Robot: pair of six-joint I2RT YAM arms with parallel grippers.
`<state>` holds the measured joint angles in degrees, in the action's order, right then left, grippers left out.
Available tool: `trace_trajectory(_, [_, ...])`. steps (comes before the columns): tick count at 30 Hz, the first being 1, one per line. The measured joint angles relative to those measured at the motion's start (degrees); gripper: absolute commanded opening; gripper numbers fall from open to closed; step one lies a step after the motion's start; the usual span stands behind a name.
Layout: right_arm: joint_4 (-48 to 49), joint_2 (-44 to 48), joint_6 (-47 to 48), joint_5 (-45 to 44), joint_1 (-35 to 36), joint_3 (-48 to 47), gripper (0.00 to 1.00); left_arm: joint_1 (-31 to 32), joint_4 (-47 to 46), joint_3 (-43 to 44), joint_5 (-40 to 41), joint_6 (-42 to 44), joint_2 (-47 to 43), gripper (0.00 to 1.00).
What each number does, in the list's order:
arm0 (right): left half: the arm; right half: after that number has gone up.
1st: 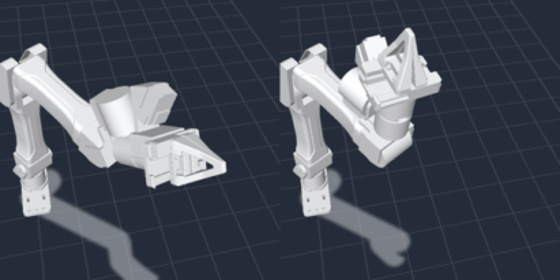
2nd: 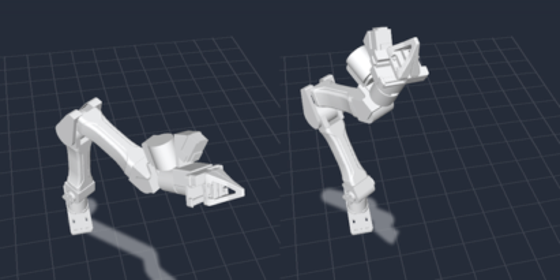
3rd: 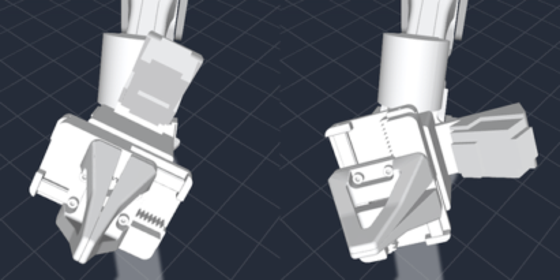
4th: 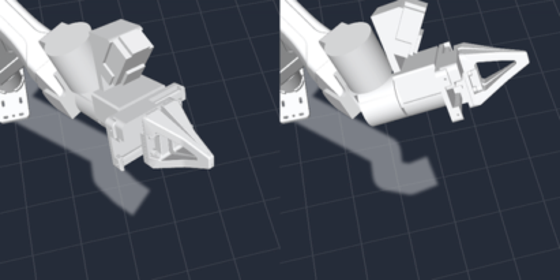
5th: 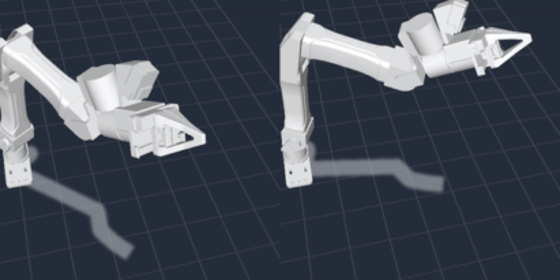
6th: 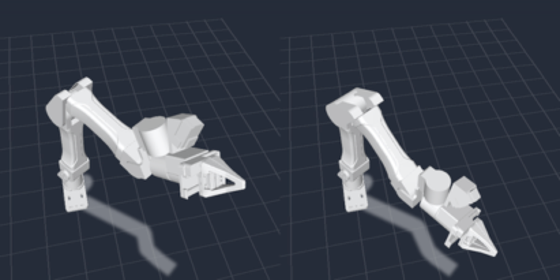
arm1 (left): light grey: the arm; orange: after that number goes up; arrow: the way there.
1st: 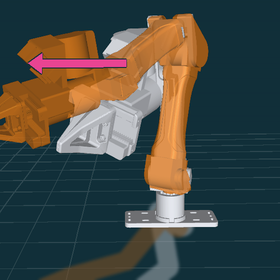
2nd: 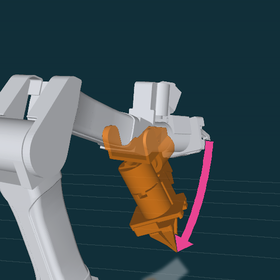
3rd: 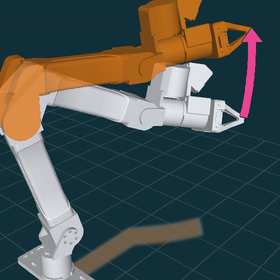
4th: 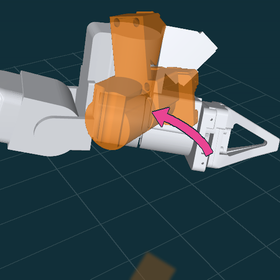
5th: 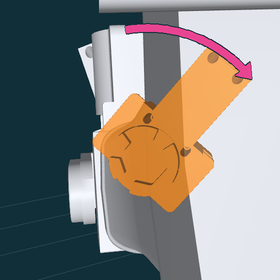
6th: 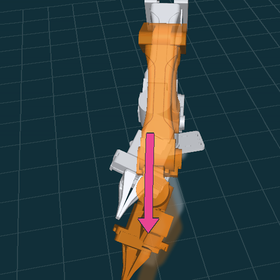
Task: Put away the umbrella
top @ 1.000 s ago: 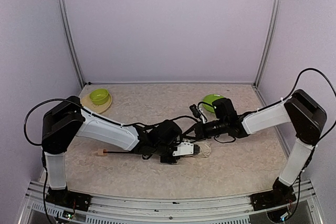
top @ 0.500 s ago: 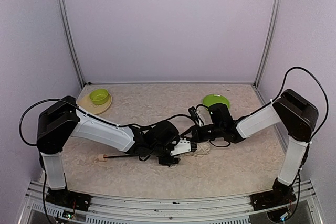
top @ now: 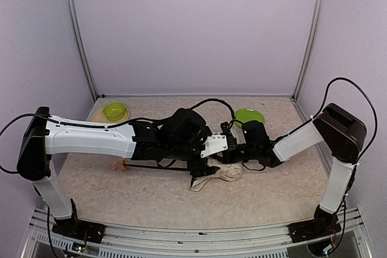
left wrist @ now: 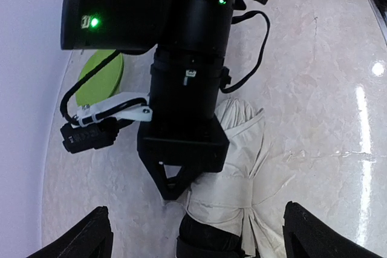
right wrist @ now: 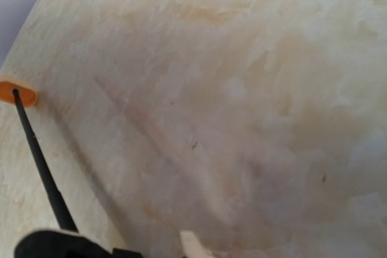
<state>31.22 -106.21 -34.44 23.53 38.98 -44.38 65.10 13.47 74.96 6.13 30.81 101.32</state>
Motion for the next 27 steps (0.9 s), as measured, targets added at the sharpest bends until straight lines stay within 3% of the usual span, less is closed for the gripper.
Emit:
trace_trajectory(9, [3.96,-1.77,-2.45,1.33,-0.70,0.46,0.00,-3.50,-1.79,-0.61,-6.56,8.04,11.21,0.98])
trace_trajectory(20, [3.93,-2.45,-2.73,1.27,-1.70,1.01,0.00,-6.05,4.00,8.72,-9.42,12.28,20.55,0.87])
trace_trajectory(21, [3.93,-2.45,-2.73,1.36,-1.73,1.05,0.00,-6.05,4.17,8.72,-9.46,12.41,20.55,0.84])
trace_trajectory(24, [3.82,-2.45,-2.71,1.75,-1.88,1.07,0.00,-6.03,4.74,8.74,-9.66,13.27,20.57,0.60])
trace_trajectory(27, [3.15,-2.45,-2.69,2.71,-1.97,1.07,0.00,-5.97,5.25,8.96,-8.79,14.95,21.11,0.44])
